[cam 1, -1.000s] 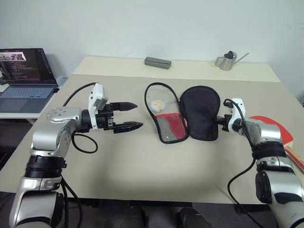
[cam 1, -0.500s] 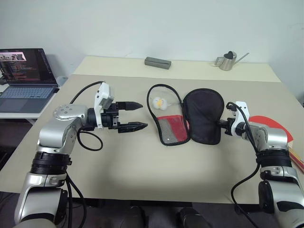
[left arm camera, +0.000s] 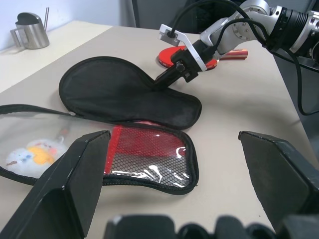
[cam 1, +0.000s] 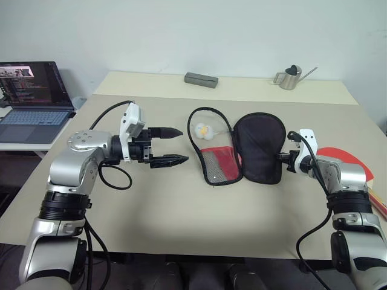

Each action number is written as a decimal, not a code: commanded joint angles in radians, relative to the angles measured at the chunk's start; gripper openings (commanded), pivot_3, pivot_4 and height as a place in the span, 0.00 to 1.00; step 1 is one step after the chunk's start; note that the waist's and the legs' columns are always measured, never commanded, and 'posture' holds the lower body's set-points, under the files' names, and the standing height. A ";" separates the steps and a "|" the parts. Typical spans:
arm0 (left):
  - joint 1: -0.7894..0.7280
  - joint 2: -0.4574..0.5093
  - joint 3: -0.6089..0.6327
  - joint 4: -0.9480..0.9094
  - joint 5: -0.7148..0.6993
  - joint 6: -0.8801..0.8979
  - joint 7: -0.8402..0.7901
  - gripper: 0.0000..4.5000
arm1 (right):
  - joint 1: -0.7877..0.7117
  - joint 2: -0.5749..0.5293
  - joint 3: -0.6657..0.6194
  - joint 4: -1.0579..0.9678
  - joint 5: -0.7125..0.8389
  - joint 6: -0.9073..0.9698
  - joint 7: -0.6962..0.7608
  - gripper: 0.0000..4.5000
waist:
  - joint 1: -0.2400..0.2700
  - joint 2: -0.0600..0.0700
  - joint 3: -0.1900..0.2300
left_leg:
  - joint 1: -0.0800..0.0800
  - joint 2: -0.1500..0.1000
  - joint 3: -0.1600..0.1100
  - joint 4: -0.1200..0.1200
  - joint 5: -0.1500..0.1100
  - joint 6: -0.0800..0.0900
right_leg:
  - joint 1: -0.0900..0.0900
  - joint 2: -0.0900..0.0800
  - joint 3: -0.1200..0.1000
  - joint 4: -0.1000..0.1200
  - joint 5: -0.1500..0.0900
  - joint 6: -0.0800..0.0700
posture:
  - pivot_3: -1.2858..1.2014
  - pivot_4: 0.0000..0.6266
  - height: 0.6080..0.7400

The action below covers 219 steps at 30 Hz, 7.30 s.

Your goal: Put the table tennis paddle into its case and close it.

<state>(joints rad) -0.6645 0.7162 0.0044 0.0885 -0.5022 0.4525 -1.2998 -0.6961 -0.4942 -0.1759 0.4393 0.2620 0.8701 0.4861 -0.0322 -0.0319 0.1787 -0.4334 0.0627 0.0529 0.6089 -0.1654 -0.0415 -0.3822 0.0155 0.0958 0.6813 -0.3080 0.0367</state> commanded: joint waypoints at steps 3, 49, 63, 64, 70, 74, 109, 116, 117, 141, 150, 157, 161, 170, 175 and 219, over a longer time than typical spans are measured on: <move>-0.020 -0.004 0.004 -0.013 -0.001 -0.012 -0.006 1.00 | 0.008 -0.025 -0.027 0.022 -0.010 0.006 -0.045 0.29 | 0.000 0.000 0.000 | 0.000 0.000 0.000 0.000 0.000 0.000 | 0.000 0.000 0.000 0.000 0.000 0.000 | 0.52 0.24 1.00; -0.135 -0.118 -0.043 -0.187 -0.075 0.076 0.067 1.00 | 0.277 -0.625 -0.053 0.127 0.017 -0.357 0.636 0.99 | -0.025 0.000 0.000 | -0.001 0.000 0.001 0.001 0.000 0.000 | -0.001 0.001 0.002 0.001 0.000 0.001 | 0.52 0.24 1.00; -0.162 -0.145 -0.087 -0.172 -0.055 0.063 0.031 1.00 | 0.221 -0.664 0.017 0.496 -0.132 -0.557 0.620 0.99 | -0.027 0.001 -0.001 | 0.001 0.000 0.002 0.002 0.000 0.000 | 0.000 0.001 0.002 0.001 0.000 0.001 | 0.52 0.24 1.00; -0.162 -0.144 -0.086 -0.171 -0.055 0.063 0.030 1.00 | 0.213 -0.660 0.022 0.520 -0.141 -0.569 0.617 0.99 | -0.027 0.001 -0.001 | 0.001 0.000 0.001 0.002 0.000 0.000 | 0.001 0.001 0.002 0.000 0.000 0.001 | 0.52 0.24 1.00; -0.162 -0.139 -0.083 -0.167 -0.054 0.064 0.027 1.00 | 0.157 -0.624 0.057 0.628 -0.190 -0.611 0.614 0.99 | -0.028 0.001 -0.001 | 0.002 0.000 0.001 0.002 0.000 0.000 | 0.002 0.001 0.002 0.000 0.000 0.001 | 0.52 0.24 1.00; -0.162 -0.135 -0.081 -0.164 -0.050 0.065 0.027 1.00 | 0.119 -0.593 0.068 0.669 -0.205 -0.618 0.602 0.99 | -0.029 0.001 -0.001 | 0.002 0.000 0.001 0.002 0.000 0.000 | 0.002 0.001 0.002 0.000 0.000 0.001 | 0.52 0.24 1.00; 0.072 0.008 0.101 -0.218 -0.054 0.046 0.170 1.00 | 0.170 -0.471 -0.091 0.247 -0.061 -0.350 0.445 0.24 | -0.056 -0.003 -0.004 | 0.011 0.000 0.003 0.000 0.000 0.000 | 0.010 0.000 0.004 -0.001 -0.001 0.001 | 0.52 0.24 1.00; 0.095 0.006 0.088 -0.232 -0.047 0.037 0.183 1.00 | 0.116 -0.412 -0.110 0.015 -0.027 -0.145 0.276 0.24 | -0.047 -0.002 -0.004 | 0.008 0.000 0.001 0.000 0.000 0.000 | 0.008 0.000 0.003 0.000 -0.001 0.001 | 0.52 0.24 1.00; 0.096 0.006 0.088 -0.233 -0.047 0.037 0.183 1.00 | 0.113 -0.406 -0.114 -0.015 -0.022 -0.122 0.254 0.24 | -0.047 -0.002 -0.004 | 0.008 0.000 0.001 0.000 0.000 0.000 | 0.008 0.000 0.003 0.000 -0.001 0.001 | 0.52 0.24 1.00; 0.098 0.042 0.107 -0.106 0.014 -0.097 0.130 1.00 | -0.181 0.439 -0.358 -0.758 -0.027 0.744 -0.465 0.24 | -0.025 -0.002 -0.004 | -0.003 0.001 0.002 0.000 0.000 0.000 | -0.007 0.000 0.002 0.006 -0.002 0.000 | 0.52 0.24 1.00; 0.075 0.042 0.094 -0.078 0.013 -0.106 0.114 1.00 | -0.091 0.523 -0.221 -0.737 -0.084 0.628 -0.527 0.24 | -0.026 -0.002 -0.004 | -0.003 0.001 0.002 -0.001 0.000 0.000 | -0.008 0.000 0.002 0.007 -0.003 -0.001 | 0.52 0.24 1.00; -0.015 0.023 0.057 -0.063 0.032 -0.090 0.123 1.00 | -0.037 0.512 -0.138 -0.613 -0.100 0.464 -0.526 0.24 | -0.027 -0.002 -0.004 | -0.003 0.001 0.002 -0.001 0.000 0.000 | -0.008 0.001 0.002 0.007 -0.003 -0.001 | 0.52 0.24 1.00; -0.068 0.015 0.057 -0.063 0.017 -0.079 0.115 1.00 | -0.035 0.495 -0.112 -0.551 -0.108 0.393 -0.529 0.24 | -0.027 -0.002 -0.004 | -0.003 0.001 0.002 -0.001 0.000 0.000 | -0.008 0.001 0.002 0.007 -0.003 -0.001 | 0.52 0.24 1.00; -0.099 0.019 0.064 -0.045 0.026 -0.090 0.105 1.00 | -0.025 0.465 -0.077 -0.499 -0.125 0.321 -0.530 0.24 | -0.031 -0.002 -0.004 | -0.003 0.001 0.002 -0.001 0.000 0.000 | -0.008 0.001 0.002 0.007 -0.003 -0.001 | 0.52 0.24 1.00; -0.093 0.020 0.065 -0.047 0.026 -0.092 0.106 1.00 | -0.004 0.450 -0.067 -0.521 -0.126 0.332 -0.536 0.24 | -0.031 -0.002 -0.004 | -0.003 0.001 0.001 -0.001 0.000 0.000 | -0.008 0.001 0.002 0.007 -0.003 -0.001 | 0.52 0.24 1.00; -0.048 0.009 0.089 -0.068 0.018 -0.079 0.152 1.00 | 0.006 0.497 -0.071 -0.734 -0.107 0.377 -0.561 0.95 | -0.049 -0.004 -0.005 | -0.003 0.001 0.001 -0.001 0.000 0.000 | -0.008 0.001 0.001 0.007 -0.003 -0.001 | 0.52 0.24 1.00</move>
<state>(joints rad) -0.7117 0.7211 0.0510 0.0450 -0.4699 0.3811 -1.1643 -0.6612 0.0148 -0.2436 -0.2281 0.1464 1.2935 -0.0761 -0.0810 -0.0360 0.1735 -0.4365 0.0641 0.0536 0.6082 -0.1655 -0.0415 -0.3897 0.0163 0.0971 0.6884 -0.3107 0.0355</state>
